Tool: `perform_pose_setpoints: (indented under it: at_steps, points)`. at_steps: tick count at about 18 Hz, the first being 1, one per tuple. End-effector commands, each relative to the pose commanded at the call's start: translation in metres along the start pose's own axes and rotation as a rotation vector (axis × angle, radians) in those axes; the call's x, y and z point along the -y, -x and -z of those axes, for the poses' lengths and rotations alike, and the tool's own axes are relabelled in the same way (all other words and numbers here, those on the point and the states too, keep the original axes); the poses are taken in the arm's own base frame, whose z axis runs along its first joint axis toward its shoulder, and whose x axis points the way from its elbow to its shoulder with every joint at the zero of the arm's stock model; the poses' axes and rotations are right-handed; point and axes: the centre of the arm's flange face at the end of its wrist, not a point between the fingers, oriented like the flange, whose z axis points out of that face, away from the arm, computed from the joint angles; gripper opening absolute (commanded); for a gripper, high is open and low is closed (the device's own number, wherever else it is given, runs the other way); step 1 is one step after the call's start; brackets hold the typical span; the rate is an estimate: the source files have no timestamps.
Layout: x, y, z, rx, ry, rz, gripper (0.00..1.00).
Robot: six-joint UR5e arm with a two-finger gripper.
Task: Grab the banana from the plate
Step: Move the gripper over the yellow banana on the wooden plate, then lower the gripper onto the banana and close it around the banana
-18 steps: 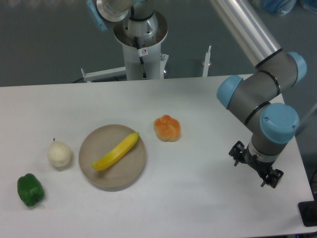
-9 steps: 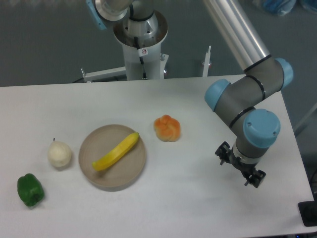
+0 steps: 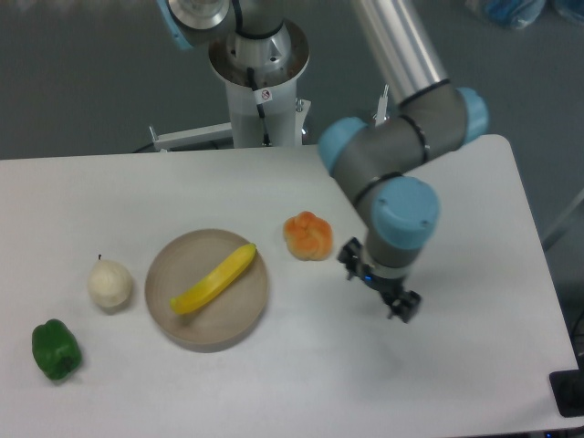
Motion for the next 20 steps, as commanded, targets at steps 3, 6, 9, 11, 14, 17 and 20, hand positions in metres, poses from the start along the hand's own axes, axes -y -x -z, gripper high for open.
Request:
perform_pose_setpoints:
  at_steps: [3,6,9,11,14,17,20]
  points:
    - [0.043,-0.047,-0.008,-0.036,-0.019,-0.015,1.00]
    - [0.069,-0.079,-0.013,-0.072,-0.057,-0.027,1.00]
    - [0.087,-0.092,-0.020,-0.081,-0.056,-0.025,1.00]
    - [0.094,-0.092,-0.033,-0.070,-0.059,-0.027,1.00]
    - [0.120,-0.096,-0.060,-0.023,-0.085,0.015,1.00]
    - [0.142,-0.112,-0.077,-0.031,-0.077,0.086,1.00]
    - [0.143,-0.116,-0.080,-0.034,-0.075,0.084,1.00]
